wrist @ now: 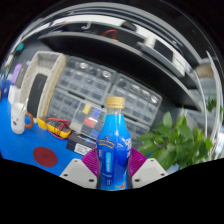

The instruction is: Pour water

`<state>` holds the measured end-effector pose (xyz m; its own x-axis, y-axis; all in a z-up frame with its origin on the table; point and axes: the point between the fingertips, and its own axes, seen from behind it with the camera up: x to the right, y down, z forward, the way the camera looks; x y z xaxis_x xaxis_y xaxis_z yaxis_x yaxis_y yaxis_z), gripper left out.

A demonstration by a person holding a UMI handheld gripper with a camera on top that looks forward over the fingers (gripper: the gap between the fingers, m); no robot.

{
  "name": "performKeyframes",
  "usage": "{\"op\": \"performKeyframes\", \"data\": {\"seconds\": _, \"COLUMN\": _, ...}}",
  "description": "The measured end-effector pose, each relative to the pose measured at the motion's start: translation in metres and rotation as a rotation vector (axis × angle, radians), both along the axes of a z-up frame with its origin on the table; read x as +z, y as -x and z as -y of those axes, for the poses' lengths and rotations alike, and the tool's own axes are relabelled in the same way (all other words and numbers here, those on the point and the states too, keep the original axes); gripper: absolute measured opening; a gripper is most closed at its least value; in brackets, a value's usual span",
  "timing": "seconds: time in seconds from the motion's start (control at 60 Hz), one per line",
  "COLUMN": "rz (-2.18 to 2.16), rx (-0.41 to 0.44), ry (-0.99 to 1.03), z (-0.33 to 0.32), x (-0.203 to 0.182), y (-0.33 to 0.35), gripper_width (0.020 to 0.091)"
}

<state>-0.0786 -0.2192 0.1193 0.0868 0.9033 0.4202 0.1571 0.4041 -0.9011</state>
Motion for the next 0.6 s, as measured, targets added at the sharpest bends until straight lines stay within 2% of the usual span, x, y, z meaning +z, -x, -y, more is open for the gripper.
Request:
{"op": "performKeyframes", "data": {"seconds": 0.25, "rz": 0.053, "rx": 0.144, "ry": -0.461, "z": 0.106, "x": 0.02, "y": 0.028, "gripper_width": 0.0349}}
{"op": "performKeyframes", "data": {"seconds": 0.467, "rz": 0.095, "rx": 0.277, "ry": -0.882, "z": 0.189, "x": 0.007, "y": 0.05, "gripper_width": 0.0346}}
{"op": "performKeyframes", "data": {"seconds": 0.6, "rz": 0.089, "rx": 0.301, "ry": -1.149, "z": 0.219, "x": 0.006, "y": 0.06, "gripper_width": 0.0347}}
